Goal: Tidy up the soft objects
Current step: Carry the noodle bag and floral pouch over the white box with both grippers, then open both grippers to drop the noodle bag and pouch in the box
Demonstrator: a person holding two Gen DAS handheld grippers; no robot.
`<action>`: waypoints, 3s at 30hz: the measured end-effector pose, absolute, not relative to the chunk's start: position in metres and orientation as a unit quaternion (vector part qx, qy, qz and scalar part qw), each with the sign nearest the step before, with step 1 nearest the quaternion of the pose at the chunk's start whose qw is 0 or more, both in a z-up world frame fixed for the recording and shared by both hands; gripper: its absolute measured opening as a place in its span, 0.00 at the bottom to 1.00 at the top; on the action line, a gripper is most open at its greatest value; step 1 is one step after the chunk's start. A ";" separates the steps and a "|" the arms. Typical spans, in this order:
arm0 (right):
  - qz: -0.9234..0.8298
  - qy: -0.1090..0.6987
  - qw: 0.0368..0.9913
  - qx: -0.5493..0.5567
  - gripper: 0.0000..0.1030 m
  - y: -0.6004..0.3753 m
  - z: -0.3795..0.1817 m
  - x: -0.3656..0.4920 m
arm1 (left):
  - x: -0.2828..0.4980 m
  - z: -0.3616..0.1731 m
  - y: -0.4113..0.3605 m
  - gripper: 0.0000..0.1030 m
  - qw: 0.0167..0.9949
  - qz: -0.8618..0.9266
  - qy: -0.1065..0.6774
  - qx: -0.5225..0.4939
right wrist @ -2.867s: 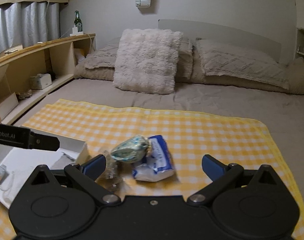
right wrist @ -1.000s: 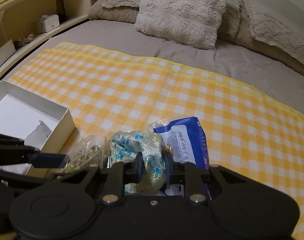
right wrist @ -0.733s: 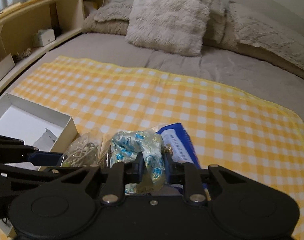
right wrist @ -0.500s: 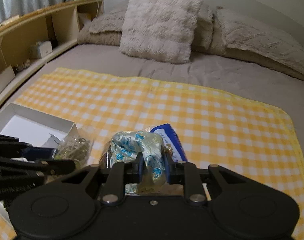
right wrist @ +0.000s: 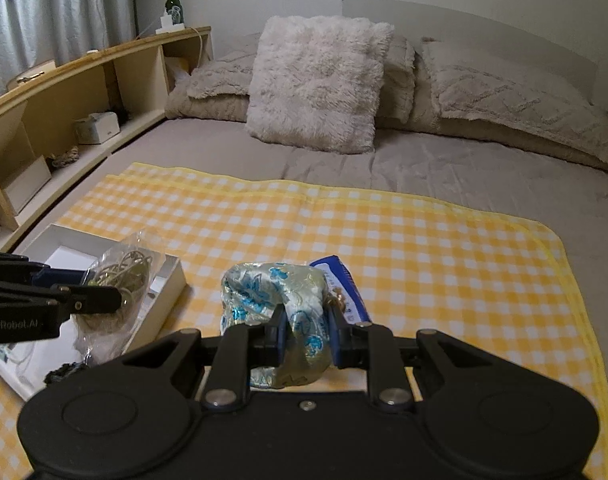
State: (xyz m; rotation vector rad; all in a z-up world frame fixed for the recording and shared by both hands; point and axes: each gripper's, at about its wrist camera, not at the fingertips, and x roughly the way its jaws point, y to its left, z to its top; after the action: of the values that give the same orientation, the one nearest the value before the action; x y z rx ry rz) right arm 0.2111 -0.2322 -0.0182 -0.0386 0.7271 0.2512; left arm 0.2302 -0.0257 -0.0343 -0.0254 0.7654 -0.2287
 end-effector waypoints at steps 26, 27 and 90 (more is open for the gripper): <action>0.172 0.353 0.919 -0.032 0.21 -0.132 -0.021 0.230 | 0.223 -0.046 0.107 0.29 0.930 0.003 0.366 -0.042; 0.178 0.354 0.918 -0.032 0.21 -0.125 -0.022 0.232 | 0.224 -0.048 0.113 0.29 0.929 0.009 0.367 -0.043; 0.248 0.426 0.870 0.011 0.40 -0.003 -0.097 0.291 | 0.282 -0.113 0.145 0.45 0.920 -0.026 0.388 0.046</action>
State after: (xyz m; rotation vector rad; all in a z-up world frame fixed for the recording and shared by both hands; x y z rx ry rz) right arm 0.2910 -0.0032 -0.0973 0.0240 0.8914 0.5194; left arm 0.2821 0.1450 -0.1131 0.0940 0.7975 -0.0529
